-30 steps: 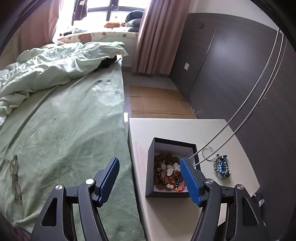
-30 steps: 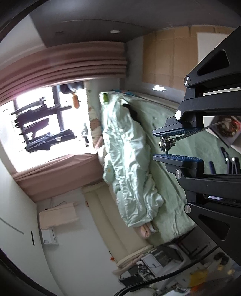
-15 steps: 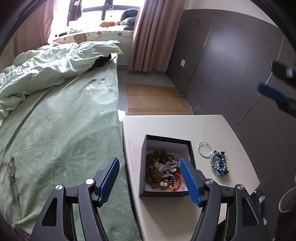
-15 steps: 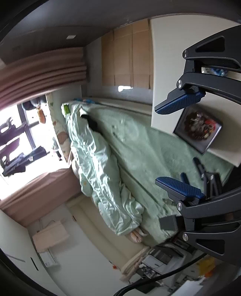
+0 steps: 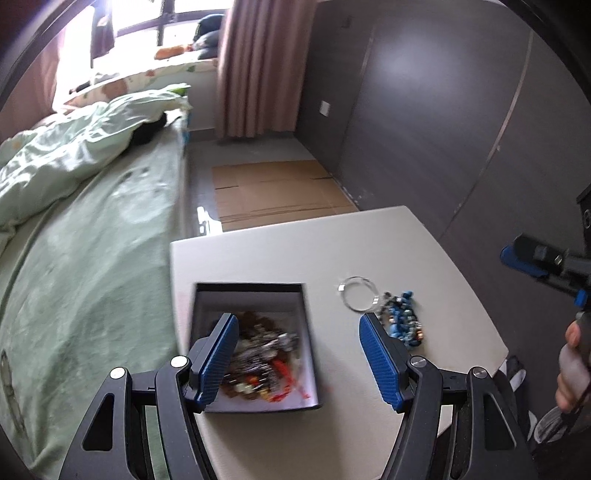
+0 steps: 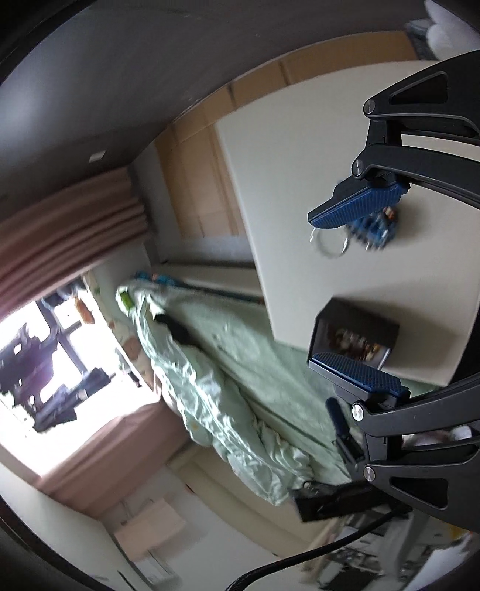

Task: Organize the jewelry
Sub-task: 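Move both grippers back over the blue bead bracelets, then grasp the grey-blue bead bracelet with the left gripper while the right grasps the blue cord bracelet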

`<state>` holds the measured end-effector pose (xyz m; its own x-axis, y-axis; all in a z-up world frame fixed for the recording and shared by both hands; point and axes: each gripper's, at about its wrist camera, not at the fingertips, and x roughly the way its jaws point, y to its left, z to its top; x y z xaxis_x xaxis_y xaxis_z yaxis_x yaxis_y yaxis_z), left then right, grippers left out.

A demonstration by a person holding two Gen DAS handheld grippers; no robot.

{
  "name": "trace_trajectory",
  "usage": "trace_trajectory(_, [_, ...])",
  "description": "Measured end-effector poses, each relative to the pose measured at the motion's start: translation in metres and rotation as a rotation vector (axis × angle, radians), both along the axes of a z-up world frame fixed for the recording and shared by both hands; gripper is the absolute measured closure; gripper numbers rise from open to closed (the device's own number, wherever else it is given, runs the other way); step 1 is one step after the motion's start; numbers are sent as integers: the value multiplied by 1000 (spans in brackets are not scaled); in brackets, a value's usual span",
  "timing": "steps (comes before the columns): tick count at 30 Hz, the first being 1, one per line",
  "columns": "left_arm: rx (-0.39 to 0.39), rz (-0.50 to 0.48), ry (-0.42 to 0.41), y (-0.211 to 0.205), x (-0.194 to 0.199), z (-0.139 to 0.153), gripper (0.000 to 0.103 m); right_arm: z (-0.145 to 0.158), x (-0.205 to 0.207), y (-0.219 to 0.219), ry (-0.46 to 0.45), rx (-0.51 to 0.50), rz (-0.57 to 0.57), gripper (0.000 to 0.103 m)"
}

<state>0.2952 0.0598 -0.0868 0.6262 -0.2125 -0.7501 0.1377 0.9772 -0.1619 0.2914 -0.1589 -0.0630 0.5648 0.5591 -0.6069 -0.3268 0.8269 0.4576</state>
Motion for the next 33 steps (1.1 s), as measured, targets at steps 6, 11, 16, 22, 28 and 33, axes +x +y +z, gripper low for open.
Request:
trace_trajectory(6, [7,-103,8,-44,10,-6,34,-29,-1,-29,57,23,-46,33])
trace_trajectory(11, [-8,-146,55,-71,20,-18,34,-53,-2,-52,102,50,-78,33])
trace_trajectory(16, [-37,-118,127,-89,34,-35,37,-74,-4,-72,135,74,-110,33])
trace_trajectory(22, [-59,-58,232,-99,51,-57,49,-92,-7,-91,167,93,-139,33])
trace_trajectory(28, [-103,-5,301,-99,60,-75,50,-105,-10,-107,176,107,-160,33])
trace_trajectory(33, [-145,18,350,-102,62,-88,50,-114,-12,-114,191,129,-165,33])
